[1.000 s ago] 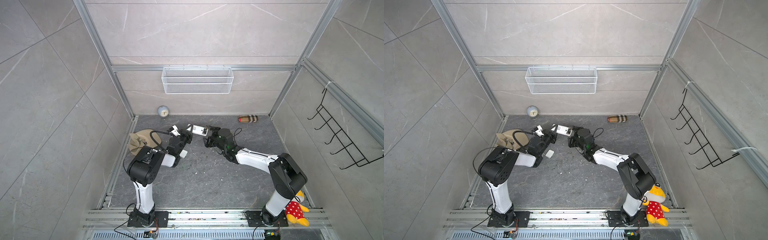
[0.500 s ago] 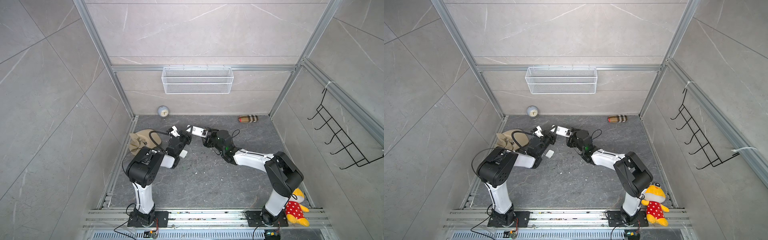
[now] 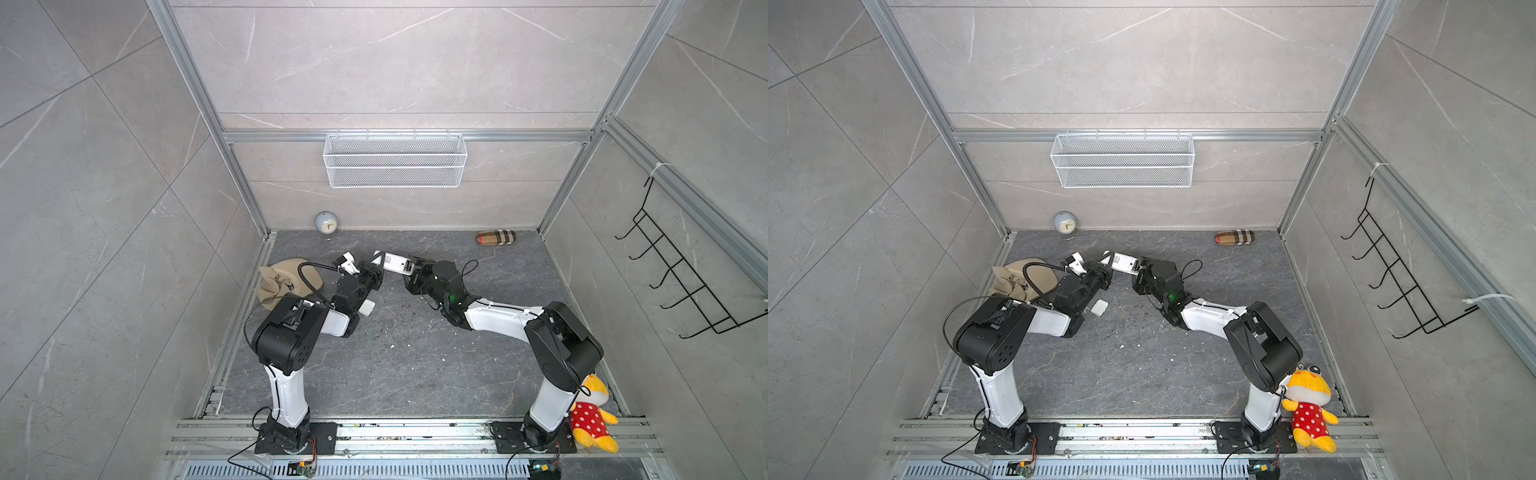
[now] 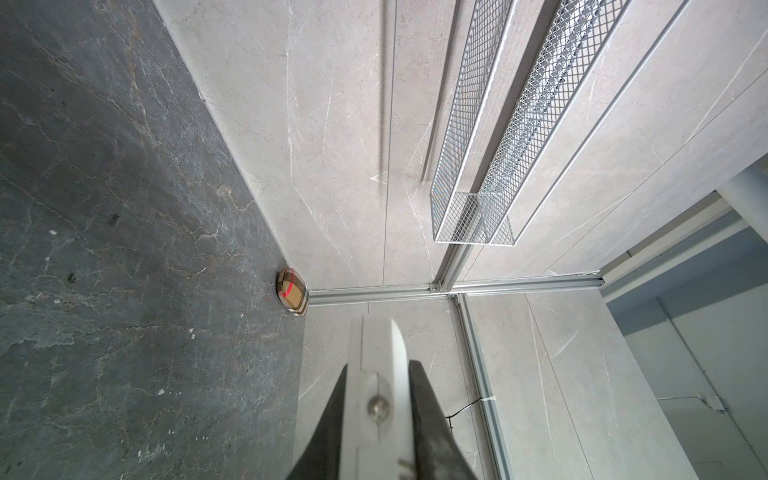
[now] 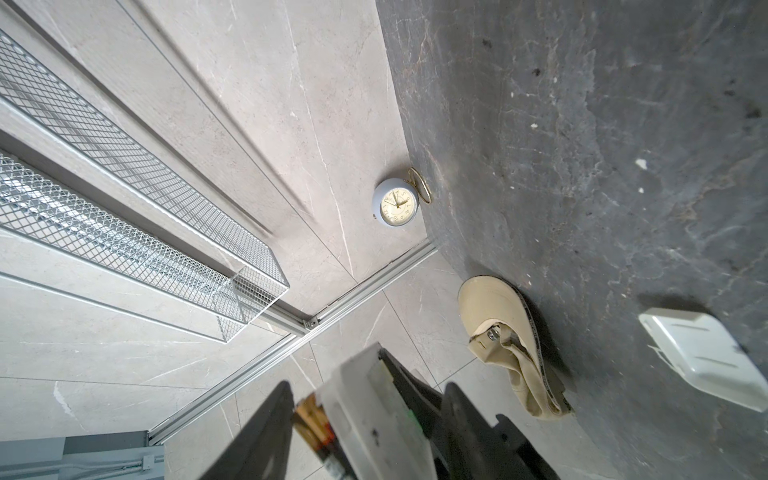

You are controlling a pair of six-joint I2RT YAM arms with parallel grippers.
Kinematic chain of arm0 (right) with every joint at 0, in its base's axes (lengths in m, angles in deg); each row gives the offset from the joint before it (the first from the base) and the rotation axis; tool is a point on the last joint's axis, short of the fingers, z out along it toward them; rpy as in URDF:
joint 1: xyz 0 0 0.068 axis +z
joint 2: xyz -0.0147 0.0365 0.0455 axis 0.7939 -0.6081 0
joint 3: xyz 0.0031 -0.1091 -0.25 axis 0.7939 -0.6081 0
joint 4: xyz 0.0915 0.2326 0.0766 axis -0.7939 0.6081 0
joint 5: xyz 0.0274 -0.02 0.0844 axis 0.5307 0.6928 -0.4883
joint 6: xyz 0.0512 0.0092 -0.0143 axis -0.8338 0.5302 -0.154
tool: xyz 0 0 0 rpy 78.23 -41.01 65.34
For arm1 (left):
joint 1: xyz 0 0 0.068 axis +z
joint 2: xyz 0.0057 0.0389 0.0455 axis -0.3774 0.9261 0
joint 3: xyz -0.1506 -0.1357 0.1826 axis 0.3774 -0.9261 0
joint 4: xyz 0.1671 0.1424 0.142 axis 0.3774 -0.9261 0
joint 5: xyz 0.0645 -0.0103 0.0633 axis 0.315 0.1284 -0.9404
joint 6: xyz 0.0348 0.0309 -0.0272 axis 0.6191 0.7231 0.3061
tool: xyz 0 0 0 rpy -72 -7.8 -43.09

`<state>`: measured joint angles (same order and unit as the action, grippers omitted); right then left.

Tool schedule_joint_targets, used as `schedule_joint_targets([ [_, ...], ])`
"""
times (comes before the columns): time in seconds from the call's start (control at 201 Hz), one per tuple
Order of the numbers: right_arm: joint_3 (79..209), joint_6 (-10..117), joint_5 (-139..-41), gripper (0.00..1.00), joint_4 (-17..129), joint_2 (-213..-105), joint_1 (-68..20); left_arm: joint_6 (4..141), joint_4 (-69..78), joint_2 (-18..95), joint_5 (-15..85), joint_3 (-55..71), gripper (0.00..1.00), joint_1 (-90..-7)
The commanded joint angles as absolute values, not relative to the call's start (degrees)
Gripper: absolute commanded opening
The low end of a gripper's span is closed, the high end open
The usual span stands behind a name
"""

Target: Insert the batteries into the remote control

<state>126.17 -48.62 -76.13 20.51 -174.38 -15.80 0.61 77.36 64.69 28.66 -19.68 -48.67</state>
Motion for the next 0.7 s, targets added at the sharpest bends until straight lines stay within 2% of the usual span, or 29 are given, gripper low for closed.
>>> schedule_joint_targets([
  [0.0,125.51,-49.69,-75.01,0.56,18.72,-174.81,-15.53,2.82,81.73,61.38,27.27,-19.69,0.0,-48.86],
  [0.583,126.05,-49.13,-75.28,0.49,17.12,-175.62,-15.54,2.28,81.71,61.76,26.79,-19.88,0.0,-48.67],
  [0.652,126.23,-49.05,-75.34,0.41,17.25,-175.7,-15.52,2.3,81.73,61.87,26.69,-19.62,0.0,-48.7],
  [0.692,126.41,-49.0,-75.36,0.4,17.46,-175.71,-15.48,2.29,81.74,61.8,26.65,-19.52,0.0,-48.67],
])
